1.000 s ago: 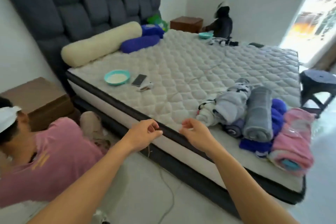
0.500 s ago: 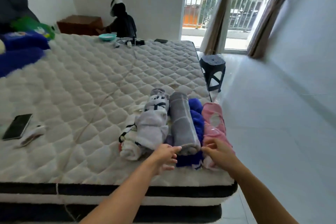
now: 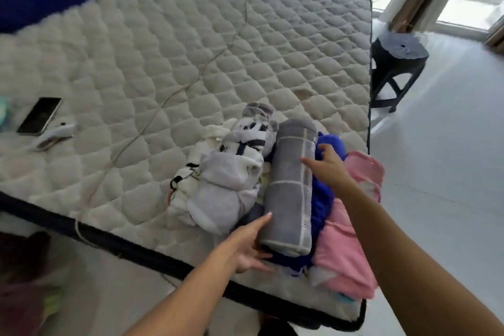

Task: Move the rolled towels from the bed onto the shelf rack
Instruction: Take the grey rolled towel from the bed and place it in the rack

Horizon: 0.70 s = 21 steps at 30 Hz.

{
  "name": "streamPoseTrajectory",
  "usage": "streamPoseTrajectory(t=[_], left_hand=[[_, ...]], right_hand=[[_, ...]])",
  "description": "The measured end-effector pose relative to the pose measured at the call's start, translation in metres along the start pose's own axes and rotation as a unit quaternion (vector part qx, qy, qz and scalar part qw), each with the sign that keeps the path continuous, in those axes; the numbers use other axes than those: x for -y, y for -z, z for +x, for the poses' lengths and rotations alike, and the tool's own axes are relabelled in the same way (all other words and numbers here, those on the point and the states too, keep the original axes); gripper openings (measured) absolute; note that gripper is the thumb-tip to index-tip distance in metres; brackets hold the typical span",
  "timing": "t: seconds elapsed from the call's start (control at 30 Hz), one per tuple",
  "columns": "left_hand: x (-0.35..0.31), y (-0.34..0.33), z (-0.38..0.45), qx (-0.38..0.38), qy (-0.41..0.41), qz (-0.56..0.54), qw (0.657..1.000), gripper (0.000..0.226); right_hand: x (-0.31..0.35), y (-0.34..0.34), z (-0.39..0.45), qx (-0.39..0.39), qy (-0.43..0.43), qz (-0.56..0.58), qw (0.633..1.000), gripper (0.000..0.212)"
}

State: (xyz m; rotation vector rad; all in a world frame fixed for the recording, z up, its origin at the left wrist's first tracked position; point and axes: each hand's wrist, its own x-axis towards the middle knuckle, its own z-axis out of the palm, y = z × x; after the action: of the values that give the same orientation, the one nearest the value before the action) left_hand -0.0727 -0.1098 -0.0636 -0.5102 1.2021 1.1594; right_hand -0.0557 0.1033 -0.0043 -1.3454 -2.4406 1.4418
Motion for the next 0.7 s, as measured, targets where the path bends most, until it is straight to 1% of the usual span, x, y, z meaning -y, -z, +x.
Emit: streamPoseTrajectory(t=[0.1, 0.17, 0.27, 0.33, 0.4, 0.47, 0.5, 0.53, 0.6, 0.7], left_hand=[[0.001, -0.003, 0.015, 0.012, 0.007, -0.067, 0.998, 0.076], [0.003, -0.006, 0.022, 0.006, 0.011, -0.094, 0.996, 0.075], [0.005, -0.012, 0.026, -0.002, 0.007, -0.115, 0.993, 0.07], [0.008, -0.015, 0.026, -0.006, -0.003, -0.129, 0.992, 0.065], [0.012, -0.017, 0.025, -0.014, -0.014, -0.139, 0.99, 0.059], [0.02, -0.018, 0.02, -0.022, -0.026, -0.157, 0.987, 0.049], [0.025, -0.018, 0.016, -0.023, -0.033, -0.16, 0.986, 0.048], [0.03, -0.017, 0.011, -0.024, -0.04, -0.158, 0.986, 0.05], [0.039, -0.014, -0.005, -0.031, -0.059, -0.161, 0.985, 0.058], [0.06, 0.009, -0.038, -0.061, -0.104, -0.159, 0.98, 0.061]], right_hand=[[0.019, 0.006, 0.052, 0.005, 0.049, -0.059, 0.997, 0.073], [0.029, 0.007, 0.075, 0.024, 0.073, -0.086, 0.993, 0.078], [0.035, 0.0, 0.094, 0.06, 0.073, -0.12, 0.988, 0.07], [0.034, -0.007, 0.096, 0.056, 0.07, -0.127, 0.988, 0.067], [0.034, -0.01, 0.09, 0.037, 0.073, -0.1, 0.992, 0.062], [0.036, -0.007, 0.075, 0.005, 0.086, -0.065, 0.994, 0.042], [0.038, -0.004, 0.065, -0.011, 0.094, -0.049, 0.994, 0.031], [0.041, 0.0, 0.053, -0.024, 0.104, -0.038, 0.994, 0.028], [0.05, 0.002, 0.023, -0.036, 0.14, -0.033, 0.989, 0.028], [0.075, -0.013, -0.036, -0.03, 0.229, -0.049, 0.972, 0.037]])
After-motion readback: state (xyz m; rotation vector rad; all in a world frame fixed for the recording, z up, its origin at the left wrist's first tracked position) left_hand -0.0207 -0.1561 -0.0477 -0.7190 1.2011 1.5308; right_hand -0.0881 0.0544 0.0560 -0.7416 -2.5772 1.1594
